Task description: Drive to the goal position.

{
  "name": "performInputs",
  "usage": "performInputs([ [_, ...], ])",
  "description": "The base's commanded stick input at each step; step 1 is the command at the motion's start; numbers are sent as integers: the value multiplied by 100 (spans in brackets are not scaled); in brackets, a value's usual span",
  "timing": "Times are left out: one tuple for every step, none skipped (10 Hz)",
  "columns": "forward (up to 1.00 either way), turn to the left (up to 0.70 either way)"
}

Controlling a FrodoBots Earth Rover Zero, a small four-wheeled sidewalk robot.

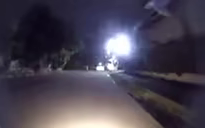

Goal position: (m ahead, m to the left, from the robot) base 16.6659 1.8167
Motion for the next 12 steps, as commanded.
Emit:
performInputs([
  [70,-20],
  [70,0],
  [70,-2],
  [70,-11],
  [70,-33],
  [70,-10],
  [70,0],
  [70,0],
  [70,0],
  [70,0],
  [70,0],
  [70,0],
])
